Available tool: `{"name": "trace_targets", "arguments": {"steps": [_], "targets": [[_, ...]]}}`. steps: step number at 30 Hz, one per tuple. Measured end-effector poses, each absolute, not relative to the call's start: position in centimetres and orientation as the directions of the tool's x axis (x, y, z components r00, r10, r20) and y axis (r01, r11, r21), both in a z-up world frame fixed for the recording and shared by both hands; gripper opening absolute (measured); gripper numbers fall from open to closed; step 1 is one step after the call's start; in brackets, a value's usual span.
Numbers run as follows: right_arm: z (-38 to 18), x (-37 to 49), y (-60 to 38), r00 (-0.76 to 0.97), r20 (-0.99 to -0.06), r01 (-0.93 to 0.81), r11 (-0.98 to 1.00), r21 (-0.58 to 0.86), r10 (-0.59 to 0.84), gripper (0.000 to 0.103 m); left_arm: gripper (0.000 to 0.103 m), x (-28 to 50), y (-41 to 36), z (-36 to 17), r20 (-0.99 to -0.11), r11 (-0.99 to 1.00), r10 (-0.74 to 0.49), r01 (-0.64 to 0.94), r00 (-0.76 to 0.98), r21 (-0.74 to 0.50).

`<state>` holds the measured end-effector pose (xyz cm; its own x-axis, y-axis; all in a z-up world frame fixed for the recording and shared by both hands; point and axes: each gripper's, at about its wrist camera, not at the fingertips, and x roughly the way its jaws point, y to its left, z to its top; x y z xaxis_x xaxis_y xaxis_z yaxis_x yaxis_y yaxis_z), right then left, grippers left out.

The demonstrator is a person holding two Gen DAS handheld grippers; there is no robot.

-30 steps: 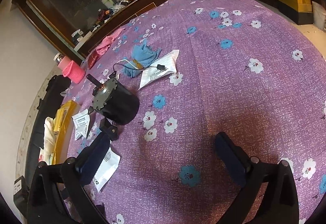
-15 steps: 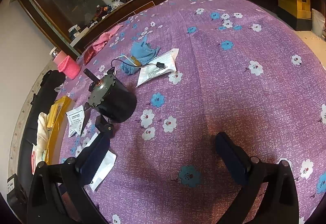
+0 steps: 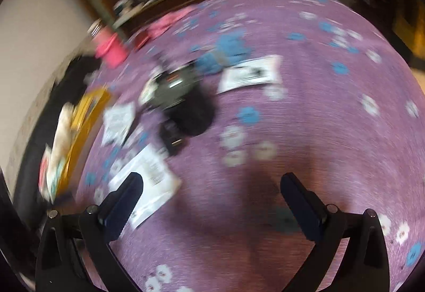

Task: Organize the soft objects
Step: 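Grasp a white paper sachet with the left gripper and lift it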

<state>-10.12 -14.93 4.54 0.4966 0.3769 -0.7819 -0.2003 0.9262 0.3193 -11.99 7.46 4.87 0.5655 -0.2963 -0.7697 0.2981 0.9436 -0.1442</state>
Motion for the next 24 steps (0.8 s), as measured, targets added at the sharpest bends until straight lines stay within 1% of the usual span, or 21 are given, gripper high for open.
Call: {"name": "trace_targets", "arguments": {"steps": [2, 4, 6, 11, 13, 19, 22, 24], "targets": [[4.3, -9.6, -13.3, 0.454, -0.799, -0.251, 0.917, 0.310, 0.394, 0.103, 0.102, -11.6, 8.7, 6.1, -0.747, 0.949, -0.285, 0.288, 0.600, -0.130], [4.0, -9.3, -11.5, 0.422, -0.810, -0.293, 0.907, 0.303, 0.407, 0.103, 0.102, -11.1, 9.7, 6.6, -0.746, 0.958, -0.255, 0.264, 0.616, -0.110], [3.8, -9.1, -9.7, 0.407, -0.825, -0.337, 0.904, 0.264, 0.393, 0.103, 0.102, -10.4, 10.3, 6.8, -0.752, 0.963, -0.233, 0.255, 0.617, -0.089], [3.1, -9.0, -6.3, 0.395, -0.853, -0.430, 0.889, 0.156, 0.340, 0.103, 0.102, -6.2, 9.9, 7.5, -0.751, 0.938, -0.203, 0.345, 0.628, 0.035], [3.0, -9.0, -5.6, 0.399, -0.859, -0.444, 0.887, 0.125, 0.321, 0.103, 0.102, -4.1, 9.8, 7.7, -0.753, 0.926, -0.213, 0.374, 0.623, 0.048], [3.0, -8.7, -5.7, 0.389, -0.860, -0.444, 0.885, 0.138, 0.329, 0.103, 0.102, 0.8, 8.4, 6.5, -0.803, 0.901, -0.210, 0.430, 0.557, 0.062], [3.1, -9.0, -6.0, 0.382, -0.859, -0.443, 0.883, 0.155, 0.342, 0.103, 0.102, 2.7, 6.8, 4.9, -0.854, 0.864, -0.211, 0.500, 0.476, 0.065], [3.1, -9.4, -6.1, 0.379, -0.858, -0.446, 0.881, 0.159, 0.347, 0.103, 0.102, 3.9, 6.0, 4.1, -0.880, 0.839, -0.224, 0.543, 0.418, 0.044]]}}
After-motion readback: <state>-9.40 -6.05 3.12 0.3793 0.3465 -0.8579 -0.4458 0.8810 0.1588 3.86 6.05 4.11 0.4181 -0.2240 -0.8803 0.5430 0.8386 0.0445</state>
